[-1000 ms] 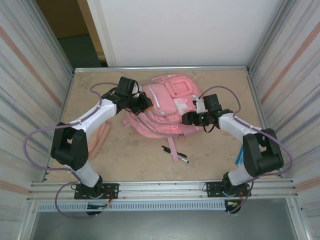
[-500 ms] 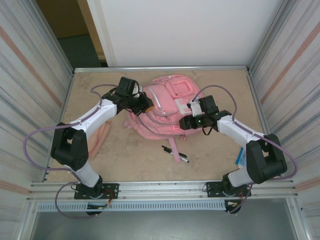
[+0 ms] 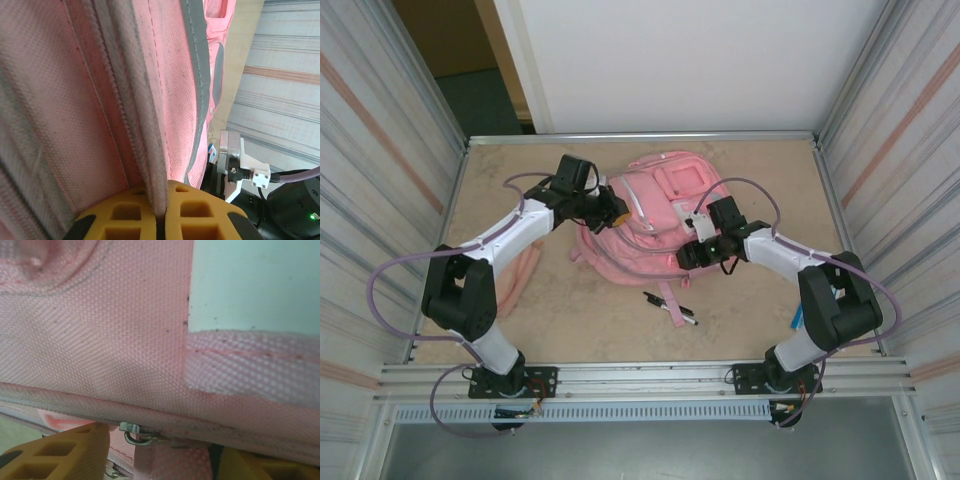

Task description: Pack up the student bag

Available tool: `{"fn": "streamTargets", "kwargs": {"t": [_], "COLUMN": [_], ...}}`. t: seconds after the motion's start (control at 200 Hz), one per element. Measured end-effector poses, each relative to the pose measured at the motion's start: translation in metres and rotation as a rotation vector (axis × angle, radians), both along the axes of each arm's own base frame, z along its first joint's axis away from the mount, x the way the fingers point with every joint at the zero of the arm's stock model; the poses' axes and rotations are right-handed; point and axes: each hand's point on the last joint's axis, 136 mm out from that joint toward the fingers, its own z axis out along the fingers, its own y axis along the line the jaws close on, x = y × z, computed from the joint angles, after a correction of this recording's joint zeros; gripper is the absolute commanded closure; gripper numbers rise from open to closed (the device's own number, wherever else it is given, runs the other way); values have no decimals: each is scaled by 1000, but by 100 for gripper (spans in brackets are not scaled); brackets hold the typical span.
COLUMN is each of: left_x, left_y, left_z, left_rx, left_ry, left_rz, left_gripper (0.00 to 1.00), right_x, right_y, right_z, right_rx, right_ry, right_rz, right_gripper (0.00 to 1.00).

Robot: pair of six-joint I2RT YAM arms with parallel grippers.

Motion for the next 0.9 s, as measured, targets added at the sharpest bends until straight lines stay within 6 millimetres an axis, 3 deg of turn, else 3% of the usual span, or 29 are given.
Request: {"fn": "streamTargets", "kwargs": {"t": [0.261,0.531,0.897], "left_x": [-2,-2,-1], "left_y": [5,5,10], "left_z": [-6,-7,-12], "left_rx": [41,43,56], "left_ry": [-10,-15,-10], "left_rz": [-13,-19,-3], "left_gripper": [100,100,100], "right_x": [-2,-9,-19], "right_y": [1,7,29], "right_z": [20,20,29], "right_rx": [24,35,28], "right_ry": [-37,-8,94], "right_rz": [-4,8,34], "right_gripper": [75,91,96]}}
